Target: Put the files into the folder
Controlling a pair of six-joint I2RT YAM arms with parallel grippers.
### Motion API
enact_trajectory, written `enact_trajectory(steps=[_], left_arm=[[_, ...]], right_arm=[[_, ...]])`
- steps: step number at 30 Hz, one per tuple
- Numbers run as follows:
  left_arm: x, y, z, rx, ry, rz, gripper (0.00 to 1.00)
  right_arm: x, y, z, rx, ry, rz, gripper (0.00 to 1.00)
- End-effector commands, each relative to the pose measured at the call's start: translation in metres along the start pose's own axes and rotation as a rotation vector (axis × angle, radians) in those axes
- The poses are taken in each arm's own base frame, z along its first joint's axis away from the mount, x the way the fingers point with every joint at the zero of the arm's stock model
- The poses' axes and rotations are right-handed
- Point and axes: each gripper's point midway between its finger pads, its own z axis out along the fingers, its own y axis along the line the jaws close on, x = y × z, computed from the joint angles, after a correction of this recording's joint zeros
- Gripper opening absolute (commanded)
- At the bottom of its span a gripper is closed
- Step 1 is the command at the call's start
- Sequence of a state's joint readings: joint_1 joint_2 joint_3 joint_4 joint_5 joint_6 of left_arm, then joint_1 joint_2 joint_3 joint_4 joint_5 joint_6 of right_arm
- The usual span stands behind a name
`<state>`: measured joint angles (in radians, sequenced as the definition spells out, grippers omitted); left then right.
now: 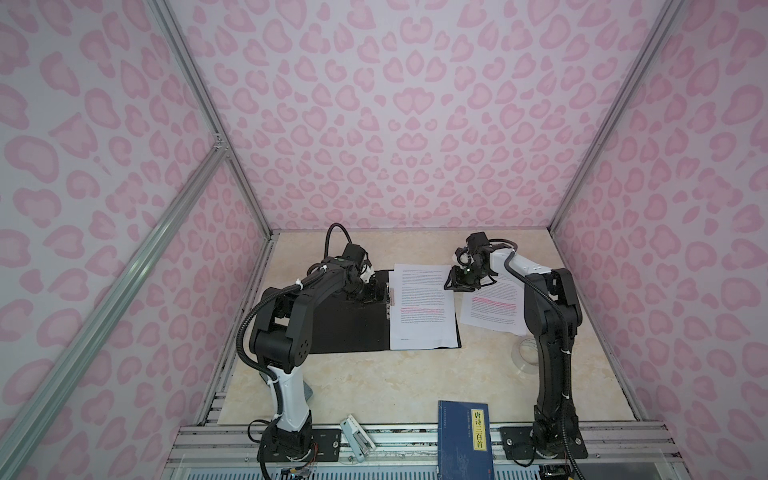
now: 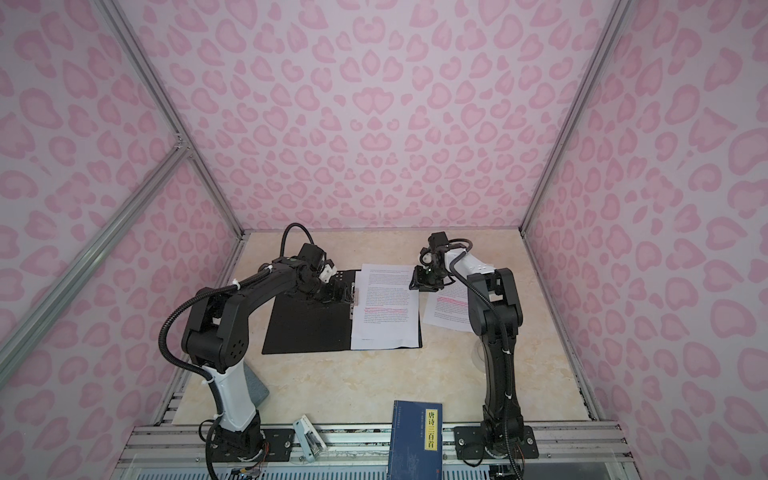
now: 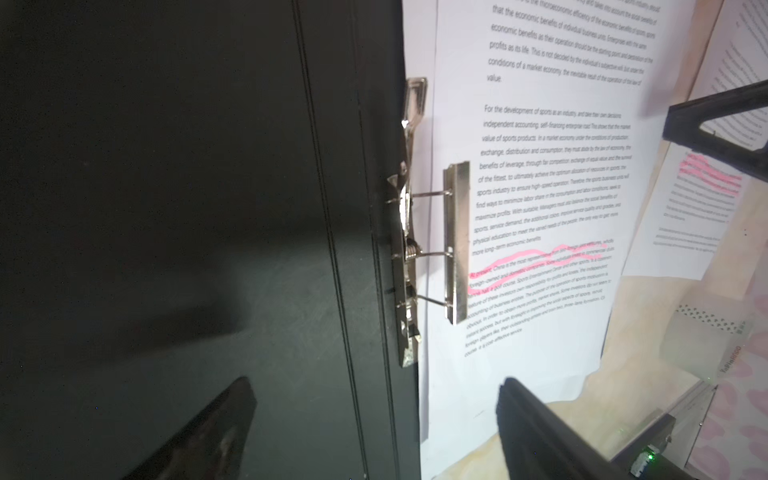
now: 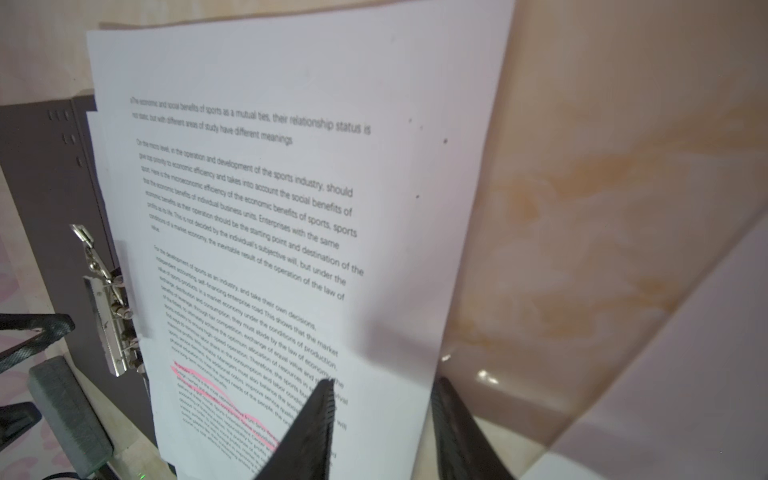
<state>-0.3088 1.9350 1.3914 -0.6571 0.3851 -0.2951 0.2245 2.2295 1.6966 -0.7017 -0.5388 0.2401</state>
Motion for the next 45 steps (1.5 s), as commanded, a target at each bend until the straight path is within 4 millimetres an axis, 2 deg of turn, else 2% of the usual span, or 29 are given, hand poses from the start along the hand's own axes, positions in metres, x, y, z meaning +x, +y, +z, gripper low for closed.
enact_trajectory(steps=[1, 7, 11, 13, 16, 20, 22, 23, 26, 32, 34, 38, 45], left_arm=[[-0.007, -0.002, -0.005, -0.004, -0.024, 0.036, 0.94], [-0.008, -0.002, -0.006, -0.006, -0.032, 0.069, 0.94], [-0.013, -0.005, -0.014, -0.02, -0.059, 0.153, 0.94], [-0.016, -0.007, -0.021, -0.048, -0.072, 0.239, 0.93], [-0.013, -0.011, -0.03, -0.119, -0.07, 0.435, 0.93], [0.01, -0.012, -0.028, -0.276, 0.002, 0.768, 0.93], [0.021, -0.014, -0.027, -0.321, 0.018, 0.881, 0.93], [0.036, -0.011, -0.022, -0.323, 0.052, 0.918, 0.93], [0.064, -0.013, -0.016, -0.31, 0.093, 1.021, 0.93], [0.109, -0.012, -0.003, -0.315, 0.15, 1.135, 0.95], [0.122, -0.014, -0.002, -0.292, 0.158, 1.158, 1.0], [0.141, -0.019, 0.002, -0.277, 0.156, 1.219, 0.97], [0.143, -0.021, 0.02, -0.32, 0.126, 1.252, 0.97]], right_arm=[[0.012, -0.004, 0.0, 0.022, 0.043, -0.009, 0.41], [0.016, 0.001, -0.005, 0.017, 0.045, -0.027, 0.41], [0.015, 0.002, -0.011, 0.045, 0.044, -0.048, 0.41], [0.006, 0.004, -0.023, 0.077, -0.002, -0.063, 0.4], [-0.016, 0.016, -0.042, 0.081, -0.08, -0.09, 0.4], [-0.054, 0.035, -0.05, 0.042, -0.145, -0.121, 0.39], [-0.071, 0.042, -0.044, 0.02, -0.156, -0.132, 0.39], [-0.08, 0.045, -0.037, 0.011, -0.156, -0.136, 0.39], [-0.104, 0.053, -0.023, 0.005, -0.178, -0.169, 0.39], [-0.141, 0.066, 0.007, -0.08, -0.254, -0.164, 0.4], [-0.146, 0.065, 0.018, -0.11, -0.266, -0.145, 0.4], [-0.148, 0.061, 0.041, -0.141, -0.261, -0.114, 0.4], [-0.135, 0.067, 0.064, -0.161, -0.213, -0.112, 0.4]])
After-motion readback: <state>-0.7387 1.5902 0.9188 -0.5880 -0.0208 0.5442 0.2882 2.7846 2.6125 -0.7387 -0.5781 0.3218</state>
